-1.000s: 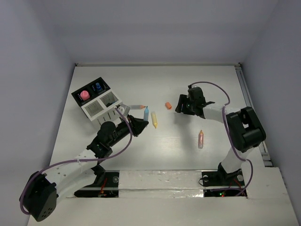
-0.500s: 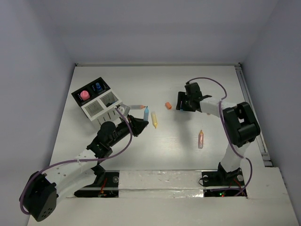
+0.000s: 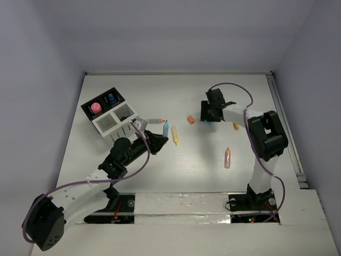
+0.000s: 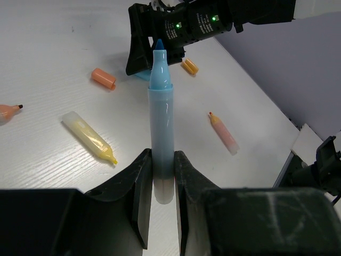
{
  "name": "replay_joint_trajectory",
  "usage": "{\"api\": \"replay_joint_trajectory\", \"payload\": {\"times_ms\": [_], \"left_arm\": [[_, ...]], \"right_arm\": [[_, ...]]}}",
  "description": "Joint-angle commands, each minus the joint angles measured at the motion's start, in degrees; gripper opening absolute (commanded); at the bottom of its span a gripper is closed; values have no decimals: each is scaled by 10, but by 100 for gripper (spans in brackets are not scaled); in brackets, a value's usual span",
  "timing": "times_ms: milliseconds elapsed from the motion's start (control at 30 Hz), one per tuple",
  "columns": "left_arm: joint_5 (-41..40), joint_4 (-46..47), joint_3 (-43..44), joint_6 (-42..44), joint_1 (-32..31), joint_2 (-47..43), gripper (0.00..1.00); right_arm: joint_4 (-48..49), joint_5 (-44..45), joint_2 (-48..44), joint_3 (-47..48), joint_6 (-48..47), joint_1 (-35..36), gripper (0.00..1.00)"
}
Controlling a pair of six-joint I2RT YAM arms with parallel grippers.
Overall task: Sort the stationery into containers
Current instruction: Close the pen cap on the pen.
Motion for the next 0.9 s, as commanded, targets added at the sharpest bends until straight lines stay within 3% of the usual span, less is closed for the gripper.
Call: {"api": "replay_joint_trajectory", "payload": {"times_ms": [0, 300, 533, 867], "left_arm": [[5, 40, -3, 6, -2, -3, 0], [4, 38, -4, 6, -2, -6, 0], [3, 39, -4, 6, -2, -6, 0], [2, 37, -4, 6, -2, -5, 0]], "right_arm": [[-57, 38, 26, 33, -26, 6, 60], [-131, 66, 58, 85, -69, 17, 58], [-174, 33, 77, 122, -111, 22, 65], [-219, 6, 105, 160, -155, 22, 53]]}}
